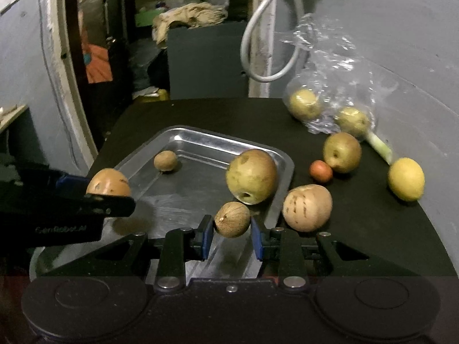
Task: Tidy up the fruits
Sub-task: 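Carry both fruits over the tray and open both tools to release them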
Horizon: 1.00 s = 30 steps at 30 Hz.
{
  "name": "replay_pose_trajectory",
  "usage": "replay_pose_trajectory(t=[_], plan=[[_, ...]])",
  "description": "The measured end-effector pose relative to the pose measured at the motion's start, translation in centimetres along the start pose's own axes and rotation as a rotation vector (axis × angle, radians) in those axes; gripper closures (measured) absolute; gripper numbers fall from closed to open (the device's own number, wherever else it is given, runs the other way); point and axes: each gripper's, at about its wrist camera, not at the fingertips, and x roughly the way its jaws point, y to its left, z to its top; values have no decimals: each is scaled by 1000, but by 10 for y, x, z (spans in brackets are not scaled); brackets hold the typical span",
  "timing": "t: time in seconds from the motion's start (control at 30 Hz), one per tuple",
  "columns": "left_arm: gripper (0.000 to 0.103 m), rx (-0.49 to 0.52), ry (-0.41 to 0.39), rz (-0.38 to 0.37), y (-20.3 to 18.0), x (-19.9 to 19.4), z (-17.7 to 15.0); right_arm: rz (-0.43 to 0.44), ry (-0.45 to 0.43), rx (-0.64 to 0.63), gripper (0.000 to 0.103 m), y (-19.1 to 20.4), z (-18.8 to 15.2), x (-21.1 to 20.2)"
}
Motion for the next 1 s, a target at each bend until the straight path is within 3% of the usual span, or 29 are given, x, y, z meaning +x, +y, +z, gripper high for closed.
replay_pose_trajectory(t=[1.0], plan=[[55,-45,74,45,6,16,3,-6,38,-3,69,0,-3,13]])
